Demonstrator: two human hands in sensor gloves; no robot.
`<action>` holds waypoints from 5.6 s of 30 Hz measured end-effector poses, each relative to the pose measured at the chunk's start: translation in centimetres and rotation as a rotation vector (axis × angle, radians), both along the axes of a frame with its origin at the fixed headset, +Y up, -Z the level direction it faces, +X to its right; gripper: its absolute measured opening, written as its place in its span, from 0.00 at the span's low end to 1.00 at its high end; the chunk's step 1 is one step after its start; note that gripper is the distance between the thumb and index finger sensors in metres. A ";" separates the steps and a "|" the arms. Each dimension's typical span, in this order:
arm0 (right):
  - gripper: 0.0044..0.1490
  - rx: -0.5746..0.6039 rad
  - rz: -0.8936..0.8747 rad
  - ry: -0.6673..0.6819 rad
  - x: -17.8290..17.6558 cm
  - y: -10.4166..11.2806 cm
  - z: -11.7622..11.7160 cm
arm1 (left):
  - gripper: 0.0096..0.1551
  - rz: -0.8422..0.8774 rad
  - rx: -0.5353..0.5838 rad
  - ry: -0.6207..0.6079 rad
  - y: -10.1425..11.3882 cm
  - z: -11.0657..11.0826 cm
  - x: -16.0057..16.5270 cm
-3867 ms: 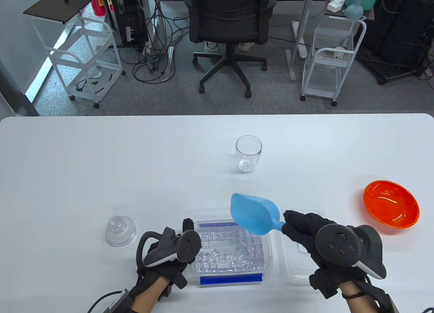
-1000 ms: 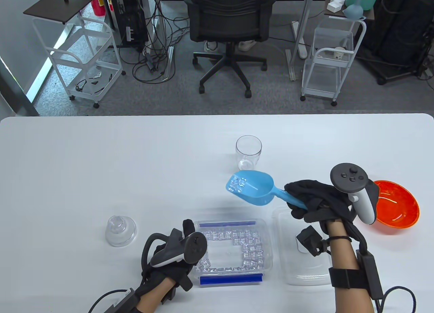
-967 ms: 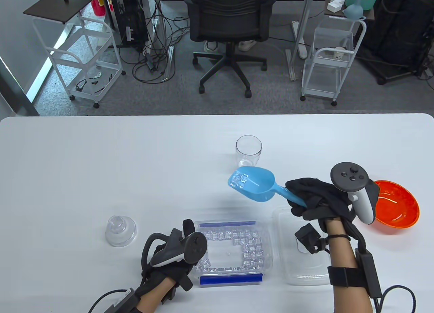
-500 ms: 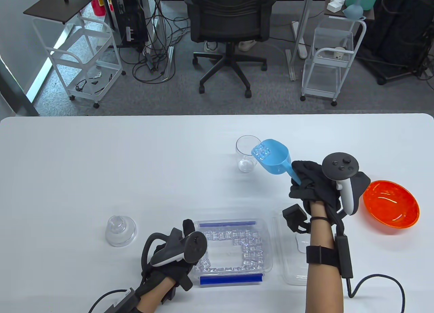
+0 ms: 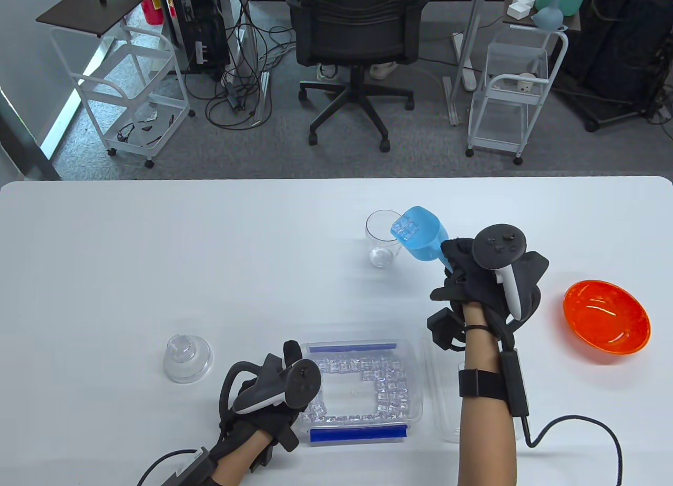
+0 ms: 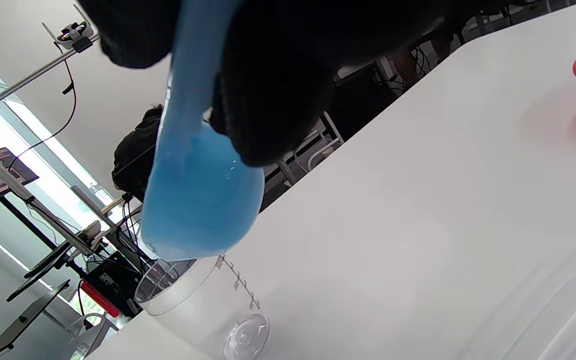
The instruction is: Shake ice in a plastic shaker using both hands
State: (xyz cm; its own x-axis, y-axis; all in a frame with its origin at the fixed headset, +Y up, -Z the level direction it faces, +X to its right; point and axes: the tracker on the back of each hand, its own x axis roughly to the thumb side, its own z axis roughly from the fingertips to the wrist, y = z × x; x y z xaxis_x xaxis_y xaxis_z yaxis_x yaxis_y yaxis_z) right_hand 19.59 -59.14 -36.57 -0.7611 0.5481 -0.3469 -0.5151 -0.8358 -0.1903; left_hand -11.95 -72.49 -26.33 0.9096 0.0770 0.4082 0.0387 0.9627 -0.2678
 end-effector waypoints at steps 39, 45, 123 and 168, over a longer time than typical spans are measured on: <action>0.30 0.183 0.658 0.156 -7.8 1.7 1.2 | 0.40 -0.005 0.005 0.002 0.0 0.1 0.0; 0.30 0.258 0.633 0.314 -7.9 2.4 4.4 | 0.40 -0.007 0.006 0.003 0.0 0.1 0.1; 0.29 -0.364 -0.497 0.700 1.4 -10.5 5.5 | 0.40 0.007 -0.002 0.012 -0.2 0.0 0.0; 0.29 -0.001 -0.160 -0.018 3.8 1.7 0.0 | 0.40 0.015 -0.005 0.016 -0.3 0.0 0.0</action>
